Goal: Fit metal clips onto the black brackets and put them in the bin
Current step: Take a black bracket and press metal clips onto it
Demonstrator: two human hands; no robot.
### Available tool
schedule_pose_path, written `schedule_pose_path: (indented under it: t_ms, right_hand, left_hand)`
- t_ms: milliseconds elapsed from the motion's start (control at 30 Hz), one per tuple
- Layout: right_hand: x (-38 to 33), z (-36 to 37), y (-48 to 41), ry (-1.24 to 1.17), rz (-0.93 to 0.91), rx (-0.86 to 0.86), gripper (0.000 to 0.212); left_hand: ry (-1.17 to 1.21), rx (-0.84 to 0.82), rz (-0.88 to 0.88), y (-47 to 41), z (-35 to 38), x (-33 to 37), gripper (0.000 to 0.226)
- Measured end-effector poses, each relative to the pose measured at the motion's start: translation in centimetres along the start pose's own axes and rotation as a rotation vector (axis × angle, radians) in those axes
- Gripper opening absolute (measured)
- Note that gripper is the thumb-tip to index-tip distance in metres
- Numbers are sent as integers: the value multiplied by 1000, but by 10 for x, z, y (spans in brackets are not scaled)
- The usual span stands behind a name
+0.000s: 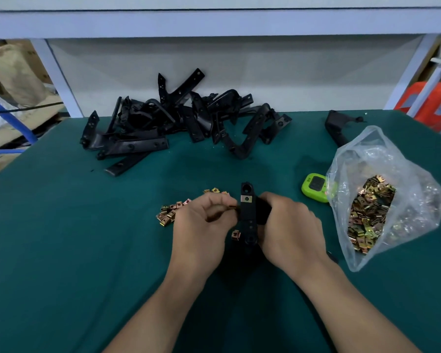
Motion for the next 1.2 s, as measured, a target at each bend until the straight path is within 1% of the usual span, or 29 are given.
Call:
schedule_pose_path:
  t_ms: [67,167,300,400,533,733,967,1200]
  right_hand:
    - [1,0,0,-14,4,-2,20]
    - [3,0,-1,-50,9,6,19]
    - [4,-1,-1,-90,9,47,20]
    - [4,-2,-1,-91,4,64,23]
    - [3,-3,-1,-91,15,100,28]
    - [2,-3,0,-66,17,90,27]
    - [1,-6,-1,-73,14,111,27]
    - [0,-10,0,-95,60,136,28]
  left_hand:
    - [20,-31,-27,2,-1,0,17]
    - [43,-24,-36,3,-3,0,14]
    - [79,-37,-1,0,-8,5,22]
    - [127,-74,-24,-1,-9,8,32]
    - [151,-129,-58,0,-11,11,36]
    - [188,-188,-77,2,-10,12,33]
    - [166,-249,-86,2,-13,13,29]
    - [151,-253,-98,4,-12,15,28]
Point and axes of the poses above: each hand's wrist, its own y-axis away from the middle knuckle, its own z-axis out of the palm, x = y × z, the point moved 1 cm from there along -y, towards the middle knuckle, and after that the axes turned 7 degrees about x, right-handed, at the moved point
